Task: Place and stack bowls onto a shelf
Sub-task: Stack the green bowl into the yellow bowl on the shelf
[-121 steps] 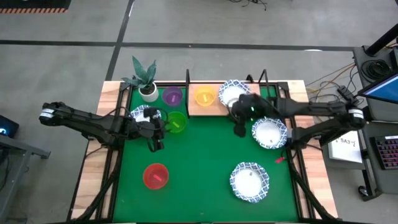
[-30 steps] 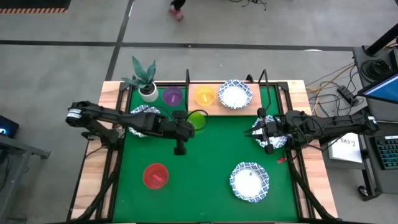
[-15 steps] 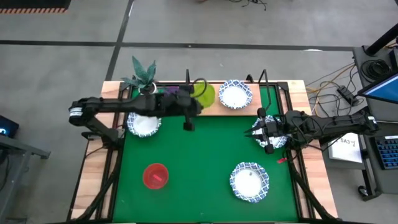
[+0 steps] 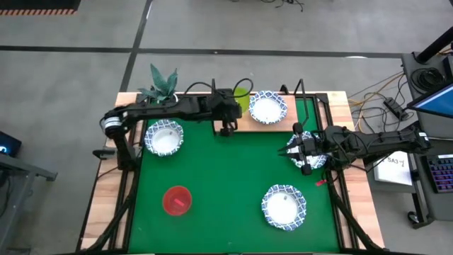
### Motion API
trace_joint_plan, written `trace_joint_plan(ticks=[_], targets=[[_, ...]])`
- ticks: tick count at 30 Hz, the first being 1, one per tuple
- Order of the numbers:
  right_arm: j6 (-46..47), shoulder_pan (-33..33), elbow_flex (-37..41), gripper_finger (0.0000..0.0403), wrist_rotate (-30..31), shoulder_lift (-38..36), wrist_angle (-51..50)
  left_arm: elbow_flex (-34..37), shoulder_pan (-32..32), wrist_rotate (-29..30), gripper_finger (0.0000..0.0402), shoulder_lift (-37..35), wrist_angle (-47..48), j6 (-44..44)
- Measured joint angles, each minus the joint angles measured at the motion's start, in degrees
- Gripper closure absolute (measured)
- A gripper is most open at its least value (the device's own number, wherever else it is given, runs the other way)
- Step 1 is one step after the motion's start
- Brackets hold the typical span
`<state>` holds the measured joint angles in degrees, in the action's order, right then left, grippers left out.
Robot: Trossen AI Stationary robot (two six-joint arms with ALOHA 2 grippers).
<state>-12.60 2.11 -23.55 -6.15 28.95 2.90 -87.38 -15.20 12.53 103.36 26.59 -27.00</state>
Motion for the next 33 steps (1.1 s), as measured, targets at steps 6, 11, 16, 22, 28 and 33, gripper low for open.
trace_joint_plan(ticks=[6, 11, 16, 22, 28, 33], targets=[[-0.4, 0.0, 0.0, 0.0351, 0.0, 0.0, -0.2, -0.2, -1.3, 0.0, 0.0401, 1.1, -0.1, 1.1], [-0.4, 0.0, 0.0, 0.0351, 0.0, 0.0, -0.6, -0.2, -1.3, 0.0, 0.0401, 2.1, 0.0, 2.0], [-0.4, 0.0, 0.0, 0.0351, 0.0, 0.0, -0.6, -0.2, -1.3, 0.1, 0.0402, 4.1, 0.3, 2.0], [-0.4, 0.0, 0.0, 0.0351, 0.1, 0.0, -0.7, -0.2, -2.0, 0.4, 0.0401, 5.0, 0.8, 2.1], [-0.4, 0.0, 0.0, 0.0351, 0.1, 0.0, -0.7, -0.2, -2.4, 0.4, 0.0401, 6.1, 0.9, 2.5], [-0.4, 0.0, 0.0, 0.0351, 0.1, 0.0, -0.9, -0.2, -2.3, 0.4, 0.0402, 6.9, 0.9, 2.5]])
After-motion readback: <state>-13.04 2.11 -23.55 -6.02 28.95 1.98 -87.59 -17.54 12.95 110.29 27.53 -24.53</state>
